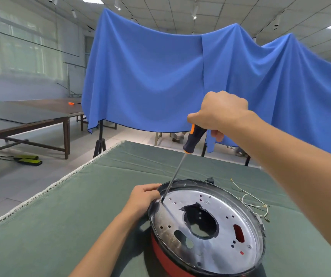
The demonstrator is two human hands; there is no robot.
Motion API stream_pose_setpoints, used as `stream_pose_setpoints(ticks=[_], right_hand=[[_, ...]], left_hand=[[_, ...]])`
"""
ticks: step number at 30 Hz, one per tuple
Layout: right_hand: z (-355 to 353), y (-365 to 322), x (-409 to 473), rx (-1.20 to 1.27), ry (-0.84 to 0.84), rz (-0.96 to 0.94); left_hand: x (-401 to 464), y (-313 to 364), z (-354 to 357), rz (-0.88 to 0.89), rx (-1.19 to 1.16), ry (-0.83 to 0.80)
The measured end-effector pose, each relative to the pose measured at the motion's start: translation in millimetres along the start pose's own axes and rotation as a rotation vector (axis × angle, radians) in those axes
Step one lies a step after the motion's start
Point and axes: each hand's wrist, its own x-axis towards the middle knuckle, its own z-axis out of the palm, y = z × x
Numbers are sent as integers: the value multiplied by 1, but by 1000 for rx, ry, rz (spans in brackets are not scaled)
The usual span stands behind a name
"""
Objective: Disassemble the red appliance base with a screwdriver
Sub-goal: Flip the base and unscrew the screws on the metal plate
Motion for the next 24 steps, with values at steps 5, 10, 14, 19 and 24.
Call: stream_pose_setpoints(ticks=[5,10,14,19,24], right_hand=[[-4,-21,11,-181,41,-77],[0,-30,10,-92,61,-193],[3,-23,15,-17,-5,-242],[2,-11,20,133,-227,-320],[5,0,24,-27,-103,-158]], left_hand=[[-3,-2,-13,-115,445,-6],[2,10,-7,-100,649,2],[24,20,-4,-125,702,-34],[50,15,3,-68,760,-43],[56,11,6,-23,770,-36]])
